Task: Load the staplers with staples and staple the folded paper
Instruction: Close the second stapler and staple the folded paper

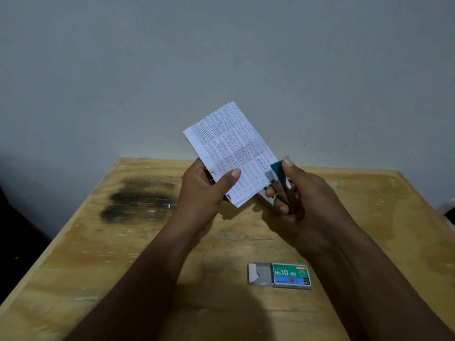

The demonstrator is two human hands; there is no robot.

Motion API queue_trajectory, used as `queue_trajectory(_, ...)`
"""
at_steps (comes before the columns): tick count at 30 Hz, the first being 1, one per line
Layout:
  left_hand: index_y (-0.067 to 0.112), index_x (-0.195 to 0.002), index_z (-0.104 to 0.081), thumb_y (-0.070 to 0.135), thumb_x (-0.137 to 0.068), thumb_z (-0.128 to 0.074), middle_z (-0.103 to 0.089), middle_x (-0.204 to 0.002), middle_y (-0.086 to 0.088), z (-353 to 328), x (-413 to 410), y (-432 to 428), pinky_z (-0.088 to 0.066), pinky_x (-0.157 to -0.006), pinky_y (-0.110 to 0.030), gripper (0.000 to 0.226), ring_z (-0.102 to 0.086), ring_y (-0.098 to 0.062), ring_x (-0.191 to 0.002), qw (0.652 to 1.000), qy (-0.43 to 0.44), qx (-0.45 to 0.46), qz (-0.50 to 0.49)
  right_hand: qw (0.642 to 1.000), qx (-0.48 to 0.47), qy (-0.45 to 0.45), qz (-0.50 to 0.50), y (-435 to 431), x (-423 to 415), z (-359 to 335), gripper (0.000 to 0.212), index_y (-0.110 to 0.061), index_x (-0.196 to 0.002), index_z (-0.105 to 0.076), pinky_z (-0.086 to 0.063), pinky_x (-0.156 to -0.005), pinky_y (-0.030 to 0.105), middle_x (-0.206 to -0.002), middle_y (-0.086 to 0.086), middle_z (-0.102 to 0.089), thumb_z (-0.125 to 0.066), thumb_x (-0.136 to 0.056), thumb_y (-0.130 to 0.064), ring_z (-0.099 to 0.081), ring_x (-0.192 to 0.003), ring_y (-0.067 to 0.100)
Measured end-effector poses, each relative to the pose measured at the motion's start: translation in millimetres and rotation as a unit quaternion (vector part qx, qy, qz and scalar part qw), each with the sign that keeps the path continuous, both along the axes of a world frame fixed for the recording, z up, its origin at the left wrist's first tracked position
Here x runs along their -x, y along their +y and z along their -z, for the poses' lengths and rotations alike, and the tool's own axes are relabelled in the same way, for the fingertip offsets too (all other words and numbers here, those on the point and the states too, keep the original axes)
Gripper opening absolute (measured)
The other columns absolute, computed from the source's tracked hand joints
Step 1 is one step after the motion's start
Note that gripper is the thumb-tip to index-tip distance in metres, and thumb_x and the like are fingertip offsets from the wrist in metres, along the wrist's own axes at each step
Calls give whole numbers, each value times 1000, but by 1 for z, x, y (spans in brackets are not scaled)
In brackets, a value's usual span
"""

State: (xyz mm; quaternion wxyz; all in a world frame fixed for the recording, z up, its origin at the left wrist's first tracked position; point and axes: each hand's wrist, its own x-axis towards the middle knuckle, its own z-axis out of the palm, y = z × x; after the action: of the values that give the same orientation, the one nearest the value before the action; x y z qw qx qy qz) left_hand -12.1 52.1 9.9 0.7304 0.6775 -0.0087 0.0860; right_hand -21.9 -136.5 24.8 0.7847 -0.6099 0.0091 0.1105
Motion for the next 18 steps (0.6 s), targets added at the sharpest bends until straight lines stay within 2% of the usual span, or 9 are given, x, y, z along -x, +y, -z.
queue_trajectory(1, 23, -119, -65, 8, -92, -71, -75, -118, 4, 0, -1, 2, -63, -84, -34, 31, -73, -13, -107, 1000, 9, 4, 2, 1000, -20, 7, 7, -4, -1, -1, 34, -15, -110, -73, -33, -50, 28, -80, 12, -63, -59, -95, -42, -46, -53, 14)
queue_trajectory(2, 23, -119, -65, 7, -93, -69, -75, -118, 4, -1, -2, 4, -63, -85, -35, 31, -73, -14, -108, 1000, 20, 7, 3, 1000, 3, -5, 24, -9, -4, -3, 28, -12, -112, -71, -35, -47, 28, -80, 12, -64, -59, -97, -33, -48, -54, 14)
queue_trajectory(4, 20, -124, -63, 6, -93, -68, -74, -120, 3, -2, -5, 10, -63, -84, -34, 34, -72, -16, -109, 999, 37, 1, 2, 986, 138, -58, 79, -20, -10, -2, 24, -16, -118, -66, -44, -47, 28, -86, 10, -70, -60, -97, -26, -55, -57, 14)
queue_trajectory(7, 16, -131, -58, 5, -92, -70, -72, -119, 2, -6, -8, 20, -63, -70, -24, 43, -71, -14, -104, 999, 50, -12, -13, 927, 314, -130, 157, -36, -17, 4, 31, -25, -123, -59, -51, -59, 30, -87, 4, -74, -65, -93, -32, -66, -70, 15)
queue_trajectory(10, 17, -126, -56, 2, -91, -71, -69, -105, 10, -7, -10, 32, -57, -56, -14, 41, -68, -5, -90, 996, 68, -41, -42, 867, 420, -163, 212, -51, -21, 11, 26, -25, -111, -61, -42, -56, 22, -88, 5, -70, -71, -89, -34, -63, -71, 9)
queue_trajectory(12, 20, -124, -54, 5, -90, -71, -67, -102, 12, -7, -12, 40, -55, -56, -16, 41, -65, -1, -87, 989, 91, -102, -54, 839, 465, -160, 234, -59, -24, 15, 26, -24, -109, -63, -43, -59, 22, -92, 8, -71, -73, -88, -35, -63, -71, 11)
queue_trajectory(14, 21, -122, -51, 10, -90, -71, -64, -99, 11, -6, -13, 48, -51, -58, -22, 39, -64, -4, -85, 974, 122, -181, -56, 823, 494, -143, 242, -64, -29, 22, 27, -24, -111, -64, -48, -67, 27, -103, 12, -73, -72, -87, -34, -64, -79, 20)
queue_trajectory(16, 21, -118, -46, 14, -90, -70, -58, -94, 13, -5, -14, 52, -46, -59, -25, 38, -60, -5, -81, 957, 151, -238, -60, 813, 516, -123, 241, -65, -34, 28, 25, -23, -111, -65, -50, -72, 30, -111, 13, -72, -71, -88, -31, -61, -84, 22)
queue_trajectory(18, 19, -121, -43, 19, -89, -73, -60, -102, 7, -4, -14, 50, -45, -62, -27, 44, -60, -12, -84, 937, 173, -294, -77, 801, 538, -112, 238, -64, -37, 34, 23, -24, -109, -65, -51, -71, 30, -112, 12, -72, -71, -87, -29, -61, -86, 24)
